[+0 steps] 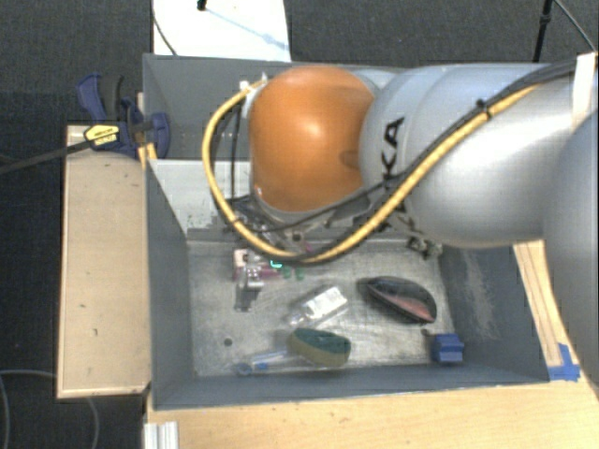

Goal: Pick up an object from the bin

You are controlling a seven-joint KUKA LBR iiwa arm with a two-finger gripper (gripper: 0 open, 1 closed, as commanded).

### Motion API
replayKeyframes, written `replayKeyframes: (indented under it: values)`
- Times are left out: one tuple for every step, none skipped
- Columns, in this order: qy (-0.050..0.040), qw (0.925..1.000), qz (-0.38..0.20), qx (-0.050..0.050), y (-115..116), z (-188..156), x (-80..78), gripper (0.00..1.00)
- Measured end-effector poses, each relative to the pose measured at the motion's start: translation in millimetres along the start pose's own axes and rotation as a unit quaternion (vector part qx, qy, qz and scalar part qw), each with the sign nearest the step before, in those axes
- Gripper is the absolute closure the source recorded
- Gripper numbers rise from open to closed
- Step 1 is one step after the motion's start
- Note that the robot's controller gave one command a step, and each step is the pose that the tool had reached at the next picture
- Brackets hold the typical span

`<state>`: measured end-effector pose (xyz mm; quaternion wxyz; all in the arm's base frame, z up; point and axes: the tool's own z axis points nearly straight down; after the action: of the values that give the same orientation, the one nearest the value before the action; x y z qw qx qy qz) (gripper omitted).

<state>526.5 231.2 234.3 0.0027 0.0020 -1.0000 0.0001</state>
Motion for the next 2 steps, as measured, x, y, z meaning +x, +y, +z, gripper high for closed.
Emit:
replayKeyframes:
  values:
    - [-0.001,0.9957,-0.093,0.002,-55,87,-59.5,0.0]
    - [-0.0162,0.9879,-0.154,-0.002,-75,157,-70.2,0.0]
